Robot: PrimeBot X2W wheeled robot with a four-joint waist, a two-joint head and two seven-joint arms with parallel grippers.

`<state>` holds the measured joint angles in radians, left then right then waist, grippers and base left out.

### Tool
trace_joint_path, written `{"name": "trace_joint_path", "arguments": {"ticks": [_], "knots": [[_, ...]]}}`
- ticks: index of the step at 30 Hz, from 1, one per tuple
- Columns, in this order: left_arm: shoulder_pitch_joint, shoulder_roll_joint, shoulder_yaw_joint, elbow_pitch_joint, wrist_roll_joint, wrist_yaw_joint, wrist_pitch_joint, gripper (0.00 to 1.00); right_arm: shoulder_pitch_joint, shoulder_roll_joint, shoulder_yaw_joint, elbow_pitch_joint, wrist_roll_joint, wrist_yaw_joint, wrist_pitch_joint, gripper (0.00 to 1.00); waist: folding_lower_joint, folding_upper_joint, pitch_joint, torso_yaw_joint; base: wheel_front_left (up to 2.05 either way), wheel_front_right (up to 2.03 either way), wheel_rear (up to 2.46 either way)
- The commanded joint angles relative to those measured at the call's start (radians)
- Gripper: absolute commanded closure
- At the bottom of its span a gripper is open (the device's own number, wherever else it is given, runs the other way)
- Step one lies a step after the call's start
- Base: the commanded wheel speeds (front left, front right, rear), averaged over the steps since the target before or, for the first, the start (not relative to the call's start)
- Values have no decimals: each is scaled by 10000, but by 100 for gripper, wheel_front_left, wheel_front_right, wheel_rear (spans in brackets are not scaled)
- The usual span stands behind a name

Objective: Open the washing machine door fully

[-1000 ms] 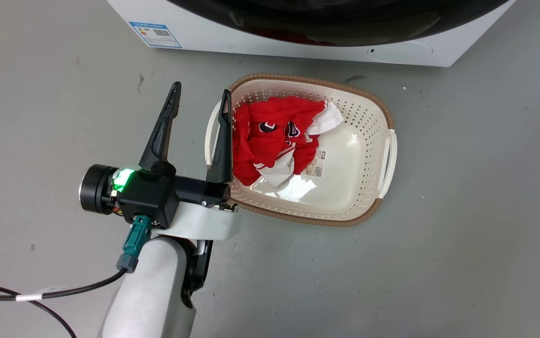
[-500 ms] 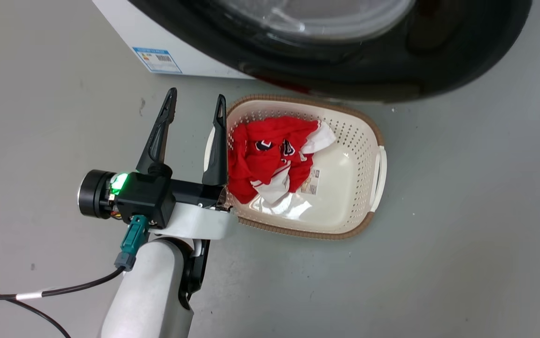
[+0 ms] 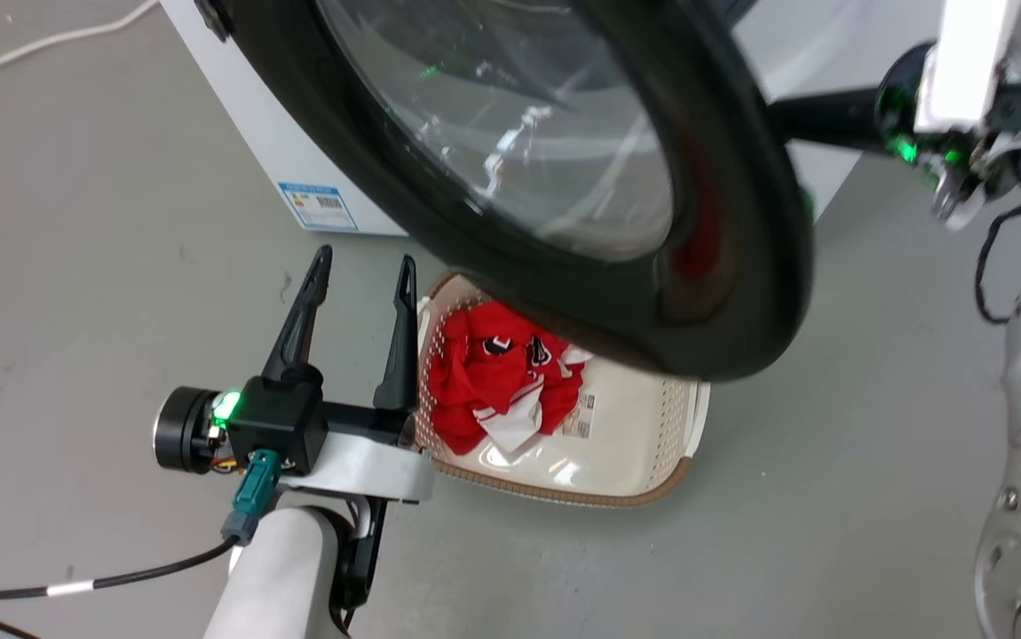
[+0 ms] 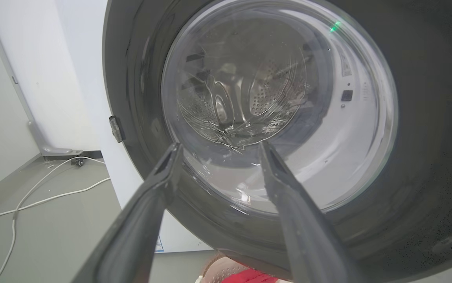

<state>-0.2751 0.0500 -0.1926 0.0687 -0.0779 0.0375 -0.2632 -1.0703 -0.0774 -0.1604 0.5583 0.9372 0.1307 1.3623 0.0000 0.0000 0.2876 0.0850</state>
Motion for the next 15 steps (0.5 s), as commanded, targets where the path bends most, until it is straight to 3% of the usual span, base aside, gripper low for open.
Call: {"name": "trace_joint_path", "arguments": {"ticks": [1,8,15], "knots": [[124,5,12,47,40,-25,-24,0,260,106,83,-99,101,0,101,100,0,0,-273,-11,0,0,0],[542,5,121,249,124,-190,-24,0,1548,301,585,-636,1096,0,299,100,0,0,-964,42,0,0,0],[967,7,250,400,213,-353,-25,0,2509,300,2021,-750,2716,0,-207,100,0,0,-1531,123,0,0,0]]}}
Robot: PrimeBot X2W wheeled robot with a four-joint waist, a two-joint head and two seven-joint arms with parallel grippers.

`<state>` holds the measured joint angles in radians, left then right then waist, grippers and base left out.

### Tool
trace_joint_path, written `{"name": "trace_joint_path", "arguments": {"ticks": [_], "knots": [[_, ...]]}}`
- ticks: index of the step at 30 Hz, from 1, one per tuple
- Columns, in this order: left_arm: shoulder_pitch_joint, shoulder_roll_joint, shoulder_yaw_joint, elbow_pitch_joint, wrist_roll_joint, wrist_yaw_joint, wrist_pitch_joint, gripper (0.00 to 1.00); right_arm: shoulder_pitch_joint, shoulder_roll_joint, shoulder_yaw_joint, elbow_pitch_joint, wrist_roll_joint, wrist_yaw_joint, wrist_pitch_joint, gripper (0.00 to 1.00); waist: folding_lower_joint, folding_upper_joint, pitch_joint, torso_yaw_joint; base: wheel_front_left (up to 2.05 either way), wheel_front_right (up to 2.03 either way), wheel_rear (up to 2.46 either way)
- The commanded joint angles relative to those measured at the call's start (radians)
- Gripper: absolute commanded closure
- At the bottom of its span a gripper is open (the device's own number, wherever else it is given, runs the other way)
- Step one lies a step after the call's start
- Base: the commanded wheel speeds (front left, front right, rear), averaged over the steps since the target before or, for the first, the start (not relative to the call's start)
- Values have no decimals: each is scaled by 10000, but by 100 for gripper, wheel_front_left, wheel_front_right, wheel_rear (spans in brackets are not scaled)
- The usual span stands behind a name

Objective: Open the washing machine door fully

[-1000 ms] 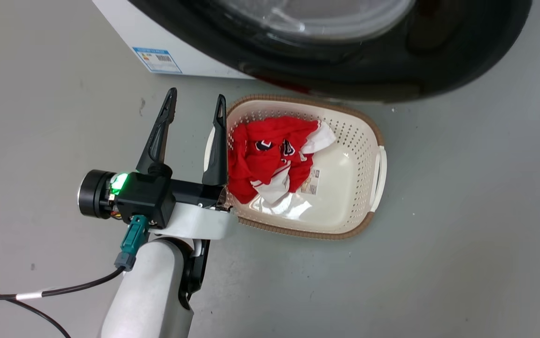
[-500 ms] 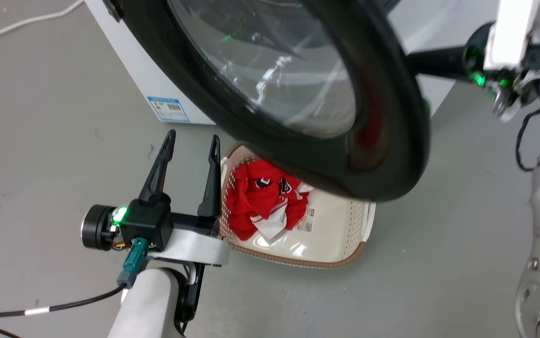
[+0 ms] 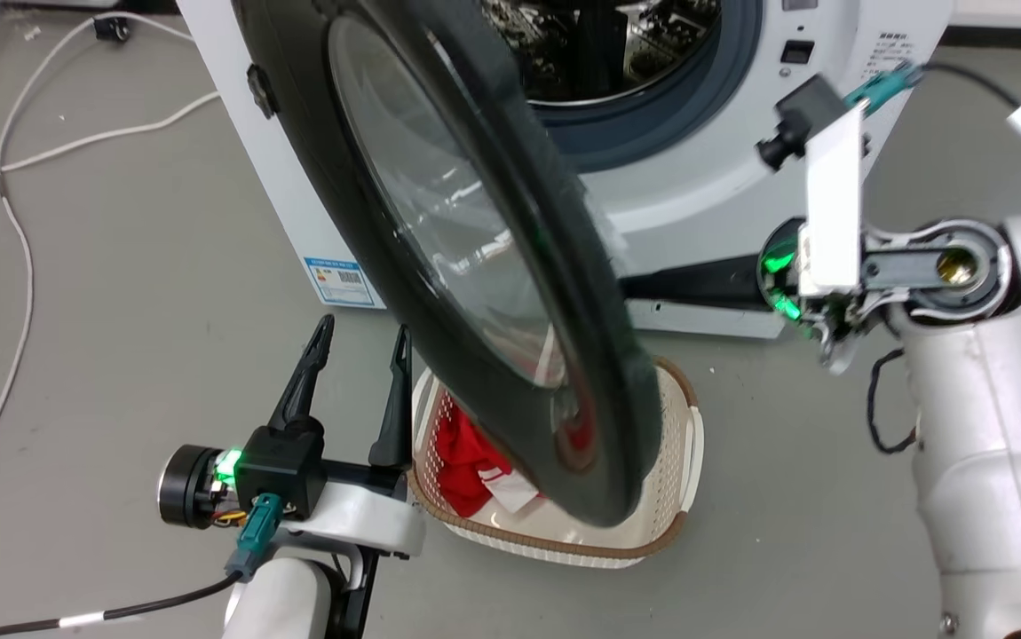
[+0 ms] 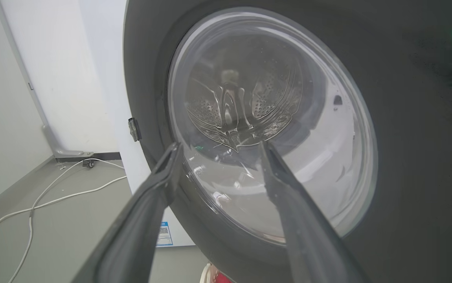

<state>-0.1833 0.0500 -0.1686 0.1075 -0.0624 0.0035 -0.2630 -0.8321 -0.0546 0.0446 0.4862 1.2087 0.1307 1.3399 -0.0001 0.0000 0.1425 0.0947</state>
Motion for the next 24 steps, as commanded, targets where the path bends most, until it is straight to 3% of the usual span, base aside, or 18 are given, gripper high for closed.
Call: {"name": "trace_joint_path", "arguments": {"ticks": [1,14,24], "knots": [[110,7,23,22,63,-17,-25,0,233,76,183,-60,153,0,-92,100,1,0,-143,38,0,0,0],[530,7,41,78,-39,-46,-27,0,1170,68,1804,-245,1726,0,-1551,100,1,0,-533,26,0,0,0],[712,8,179,138,-102,40,-25,0,2377,56,599,-229,2753,0,-4492,100,1,0,-757,-279,0,0,0]]}}
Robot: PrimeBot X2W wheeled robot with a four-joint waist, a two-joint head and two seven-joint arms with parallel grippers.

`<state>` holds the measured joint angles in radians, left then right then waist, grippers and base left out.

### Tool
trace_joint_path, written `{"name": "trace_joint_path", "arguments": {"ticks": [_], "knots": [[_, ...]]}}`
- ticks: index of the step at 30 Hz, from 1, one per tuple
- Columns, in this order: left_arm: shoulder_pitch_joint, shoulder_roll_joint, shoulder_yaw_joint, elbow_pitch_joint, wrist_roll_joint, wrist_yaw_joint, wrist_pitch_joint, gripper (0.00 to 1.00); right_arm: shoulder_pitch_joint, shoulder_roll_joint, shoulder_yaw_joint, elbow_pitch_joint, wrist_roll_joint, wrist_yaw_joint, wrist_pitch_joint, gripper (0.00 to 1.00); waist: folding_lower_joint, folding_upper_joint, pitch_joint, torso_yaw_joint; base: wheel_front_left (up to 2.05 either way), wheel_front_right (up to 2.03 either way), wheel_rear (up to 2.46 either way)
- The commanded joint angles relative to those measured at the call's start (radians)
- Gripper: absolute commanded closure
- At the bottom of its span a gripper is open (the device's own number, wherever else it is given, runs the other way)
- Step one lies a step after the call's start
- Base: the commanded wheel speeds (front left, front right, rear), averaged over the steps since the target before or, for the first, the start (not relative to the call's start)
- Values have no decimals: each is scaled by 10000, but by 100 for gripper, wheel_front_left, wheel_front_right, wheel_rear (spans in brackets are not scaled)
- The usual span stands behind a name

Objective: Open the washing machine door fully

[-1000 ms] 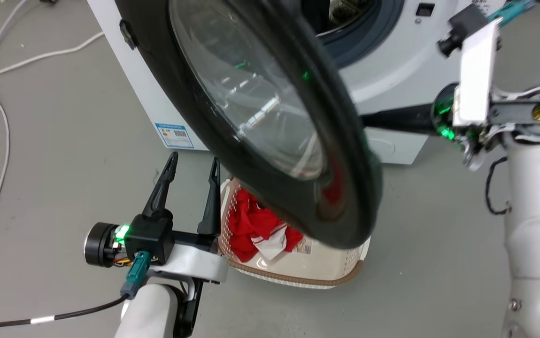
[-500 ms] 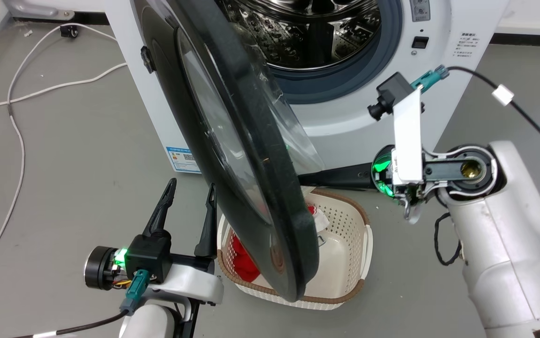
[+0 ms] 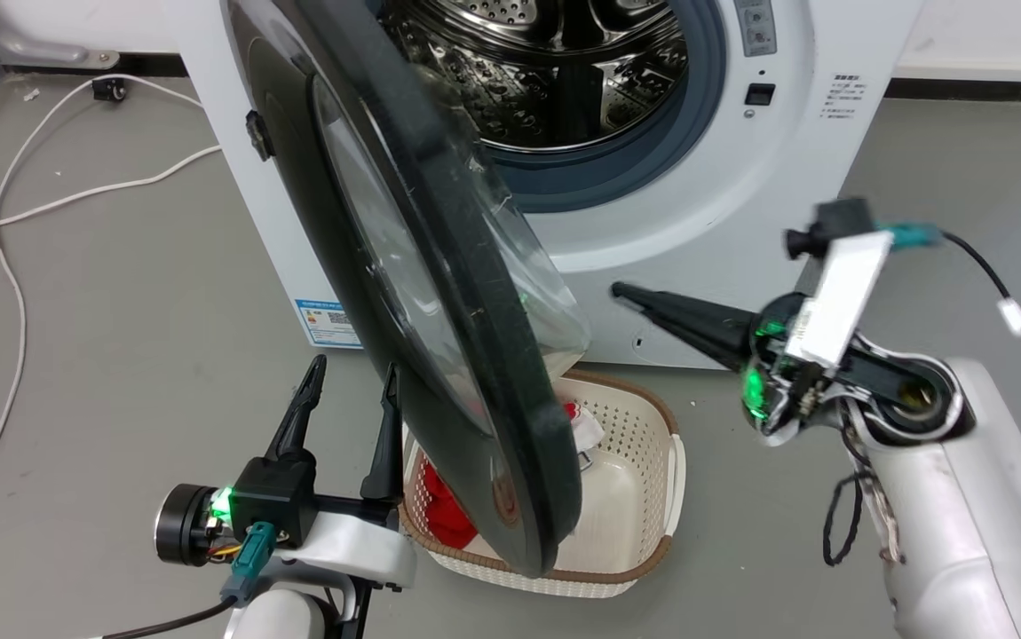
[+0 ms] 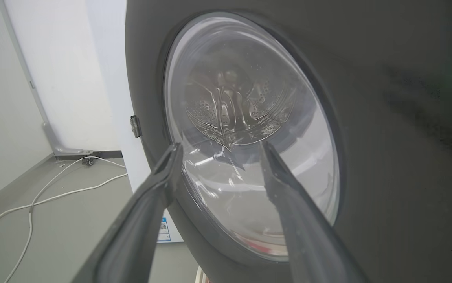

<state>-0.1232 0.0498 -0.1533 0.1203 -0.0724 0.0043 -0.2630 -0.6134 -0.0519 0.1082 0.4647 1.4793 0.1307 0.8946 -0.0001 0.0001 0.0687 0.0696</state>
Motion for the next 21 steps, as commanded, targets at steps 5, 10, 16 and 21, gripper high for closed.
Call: {"name": "trace_joint_path", "arguments": {"ticks": [5,10,16,21], "knots": [[152,7,152,-3,-94,41,-25,0,1278,30,-1089,-621,405,0,-1444,100,1,-1,-87,-177,0,0,0],[276,7,305,27,-41,21,-25,0,2769,30,-2017,-1641,948,0,-2625,100,1,-1,-249,-290,0,0,0],[432,8,456,76,-62,26,-27,0,4351,31,-2478,-2857,1359,0,-3707,100,1,-1,-469,-342,0,0,0],[570,8,510,75,-97,56,-27,0,5614,27,-2333,-3967,1259,0,-5041,0,1,-1,-590,-380,0,0,0]]}}
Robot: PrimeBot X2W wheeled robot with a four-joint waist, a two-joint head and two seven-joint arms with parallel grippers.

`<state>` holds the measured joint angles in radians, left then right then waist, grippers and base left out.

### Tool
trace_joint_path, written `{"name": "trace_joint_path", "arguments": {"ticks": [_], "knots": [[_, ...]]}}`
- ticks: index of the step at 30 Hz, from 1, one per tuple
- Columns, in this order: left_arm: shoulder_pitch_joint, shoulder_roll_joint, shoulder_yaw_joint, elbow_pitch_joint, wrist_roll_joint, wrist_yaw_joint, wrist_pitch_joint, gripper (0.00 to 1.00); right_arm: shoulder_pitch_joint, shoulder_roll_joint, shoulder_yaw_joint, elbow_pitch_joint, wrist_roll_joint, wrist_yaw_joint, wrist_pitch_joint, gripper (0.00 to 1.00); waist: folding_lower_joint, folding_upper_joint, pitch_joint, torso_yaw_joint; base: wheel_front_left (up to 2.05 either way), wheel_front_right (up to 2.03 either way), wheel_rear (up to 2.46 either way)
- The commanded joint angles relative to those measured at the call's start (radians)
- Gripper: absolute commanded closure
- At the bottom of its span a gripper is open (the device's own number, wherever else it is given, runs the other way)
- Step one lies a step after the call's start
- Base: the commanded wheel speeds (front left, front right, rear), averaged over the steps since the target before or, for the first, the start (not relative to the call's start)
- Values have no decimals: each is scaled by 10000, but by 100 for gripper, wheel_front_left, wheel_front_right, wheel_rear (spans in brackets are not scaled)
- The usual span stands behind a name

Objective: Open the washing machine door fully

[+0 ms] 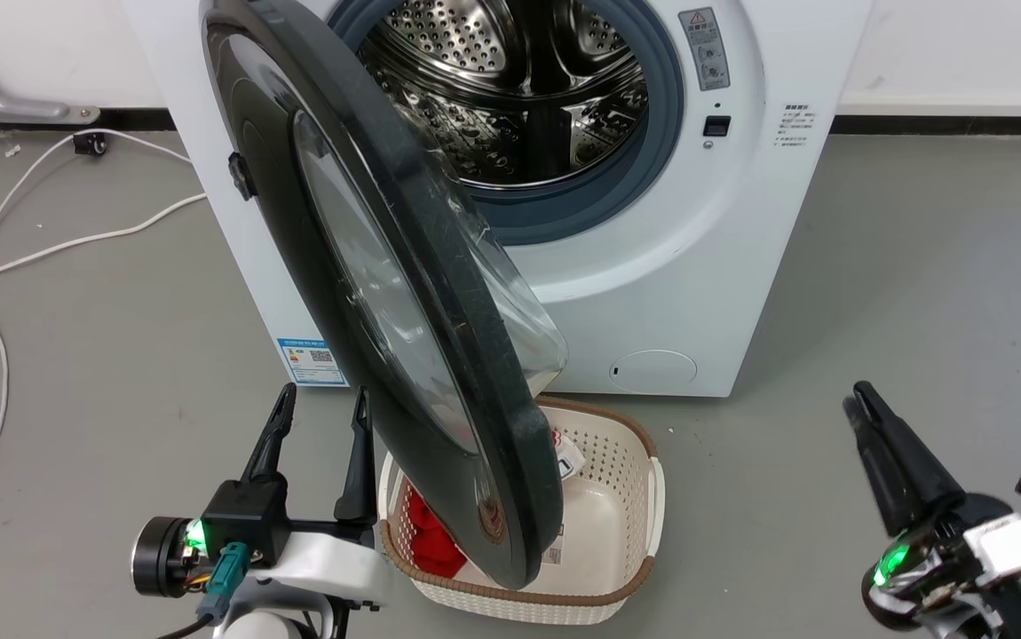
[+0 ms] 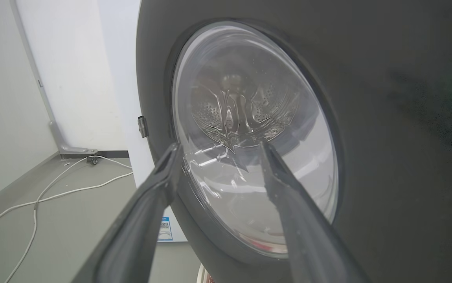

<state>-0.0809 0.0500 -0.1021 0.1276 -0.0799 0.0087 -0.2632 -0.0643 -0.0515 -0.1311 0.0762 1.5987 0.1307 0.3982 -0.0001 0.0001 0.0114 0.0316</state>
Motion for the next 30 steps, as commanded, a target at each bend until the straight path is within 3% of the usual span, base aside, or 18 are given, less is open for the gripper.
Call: {"name": "trace_joint_path", "arguments": {"ticks": [1,5,11,17,20,26,30], "knots": [[159,4,8,7,-17,17,-25,0,326,28,165,-279,59,0,-318,0,1,-1,-30,-2,0,0,0],[152,4,52,-3,-43,36,-25,0,887,19,613,-809,-1,0,-1362,0,1,-1,-48,-28,0,0,0],[111,6,130,23,-72,57,-25,0,1128,12,858,-849,-1912,0,-3345,0,1,-1,-39,-45,0,0,0],[48,4,185,-4,-26,47,-25,0,833,-220,594,-457,-5208,0,-5330,0,1,-1,-5,-49,0,0,0],[20,6,207,-11,15,20,-23,0,679,-429,359,-347,-7659,0,-6062,0,1,-1,21,-57,0,0,0],[49,4,244,-10,64,3,-25,0,575,-228,-73,-958,-11939,-1,-6397,0,1,-1,21,-76,0,0,0],[112,6,252,-19,83,-22,-23,0,947,-88,75,-1453,-13914,-3,-6318,0,1,-1,3,-85,0,0,0]]}}
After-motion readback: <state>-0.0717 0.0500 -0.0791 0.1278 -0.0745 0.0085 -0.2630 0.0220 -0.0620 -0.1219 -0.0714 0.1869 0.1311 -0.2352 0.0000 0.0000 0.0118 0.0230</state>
